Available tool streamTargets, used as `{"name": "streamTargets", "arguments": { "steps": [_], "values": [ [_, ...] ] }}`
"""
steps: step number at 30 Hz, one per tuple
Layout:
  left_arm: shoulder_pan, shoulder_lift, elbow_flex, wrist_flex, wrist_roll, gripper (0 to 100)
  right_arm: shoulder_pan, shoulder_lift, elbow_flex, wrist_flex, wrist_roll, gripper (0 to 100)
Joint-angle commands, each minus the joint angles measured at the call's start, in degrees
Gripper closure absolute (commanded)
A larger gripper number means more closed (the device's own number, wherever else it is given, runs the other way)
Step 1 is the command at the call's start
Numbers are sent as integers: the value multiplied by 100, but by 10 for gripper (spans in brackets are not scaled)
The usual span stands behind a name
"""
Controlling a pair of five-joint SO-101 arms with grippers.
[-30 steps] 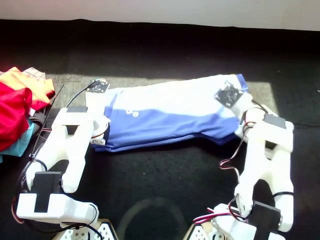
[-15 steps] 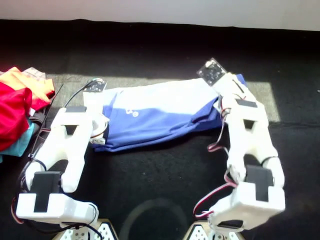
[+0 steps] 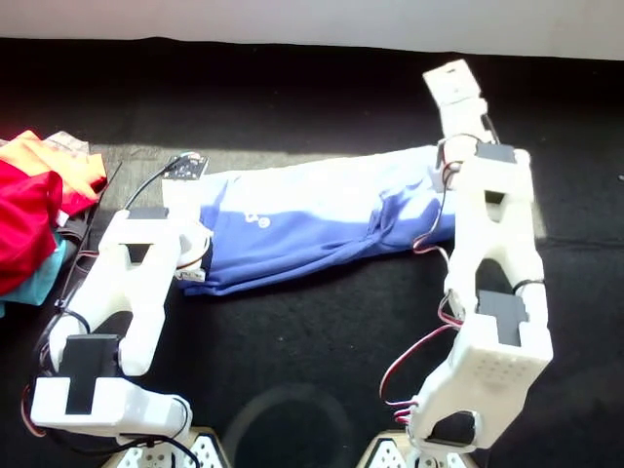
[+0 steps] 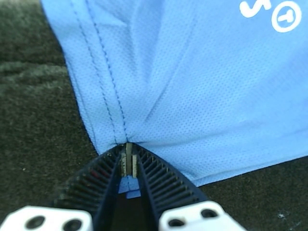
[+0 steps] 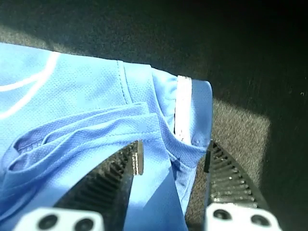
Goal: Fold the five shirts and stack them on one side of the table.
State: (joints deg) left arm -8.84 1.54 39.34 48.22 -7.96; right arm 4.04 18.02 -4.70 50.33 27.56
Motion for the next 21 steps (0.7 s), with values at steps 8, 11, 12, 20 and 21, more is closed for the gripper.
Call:
{"name": "streamTargets", "arguments": {
  "steps": [8, 11, 12, 20, 21],
  "values": [
    [-171, 57, -101, 0, 44, 991, -593, 101, -637, 1974, 79, 990],
    [-171, 57, -101, 0, 44, 991, -866, 462, -620, 1965, 70, 993],
    [-171, 57, -101, 0, 44, 991, -919, 611, -620, 1956, 62, 993],
    [-171, 57, -101, 0, 44, 991, -971, 866, -629, 1068, -563, 993],
    [-171, 57, -101, 0, 44, 991, -980, 875, -629, 971, -668, 993]
  ]
}}
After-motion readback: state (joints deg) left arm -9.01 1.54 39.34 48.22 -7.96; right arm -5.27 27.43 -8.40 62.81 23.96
